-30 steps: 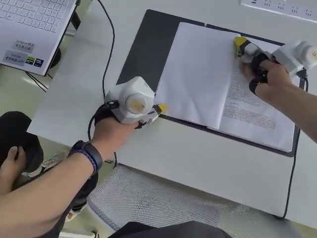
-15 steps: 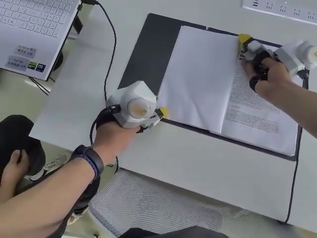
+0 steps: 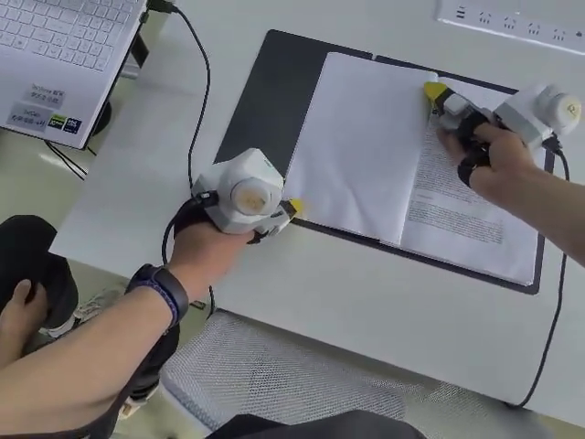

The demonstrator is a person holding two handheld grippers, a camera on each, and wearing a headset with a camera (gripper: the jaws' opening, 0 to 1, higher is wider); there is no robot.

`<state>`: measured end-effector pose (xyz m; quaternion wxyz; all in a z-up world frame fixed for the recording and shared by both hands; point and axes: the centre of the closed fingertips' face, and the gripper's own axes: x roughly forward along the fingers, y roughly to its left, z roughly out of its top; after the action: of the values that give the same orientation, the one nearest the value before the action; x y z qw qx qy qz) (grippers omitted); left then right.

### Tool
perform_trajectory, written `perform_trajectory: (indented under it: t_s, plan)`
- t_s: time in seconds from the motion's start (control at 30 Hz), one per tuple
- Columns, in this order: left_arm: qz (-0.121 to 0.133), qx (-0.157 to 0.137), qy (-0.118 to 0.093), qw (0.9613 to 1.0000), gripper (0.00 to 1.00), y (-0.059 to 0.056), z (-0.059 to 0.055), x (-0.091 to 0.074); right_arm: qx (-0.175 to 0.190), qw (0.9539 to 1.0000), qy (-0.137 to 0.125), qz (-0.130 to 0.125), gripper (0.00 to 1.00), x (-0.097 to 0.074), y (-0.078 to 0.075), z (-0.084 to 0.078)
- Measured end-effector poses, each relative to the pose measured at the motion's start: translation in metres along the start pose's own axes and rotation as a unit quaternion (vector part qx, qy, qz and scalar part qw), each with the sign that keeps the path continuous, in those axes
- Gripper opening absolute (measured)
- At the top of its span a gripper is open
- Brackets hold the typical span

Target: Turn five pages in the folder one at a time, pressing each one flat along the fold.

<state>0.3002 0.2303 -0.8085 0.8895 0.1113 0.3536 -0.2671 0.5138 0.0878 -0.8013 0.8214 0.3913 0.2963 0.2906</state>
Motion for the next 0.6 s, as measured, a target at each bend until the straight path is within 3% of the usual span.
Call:
perform_trajectory:
  t_s: [0.3,0.5,0.6]
  plan:
    - [-0.001,-0.002,-0.003,1.0000,0.23,-0.002,0.001,-0.002,-0.018,0.9988,0.036,0.029,0.00,-0.031,0.019,-0.034]
    - [0.000,-0.004,-0.004,1.0000,0.23,-0.003,0.001,-0.003,-0.029,0.9970,0.059,0.042,0.00,-0.046,0.023,-0.056]
    - [-0.001,-0.005,-0.005,1.0000,0.23,-0.003,0.001,-0.004,-0.029,0.9965,0.063,0.047,0.00,-0.053,0.022,-0.059]
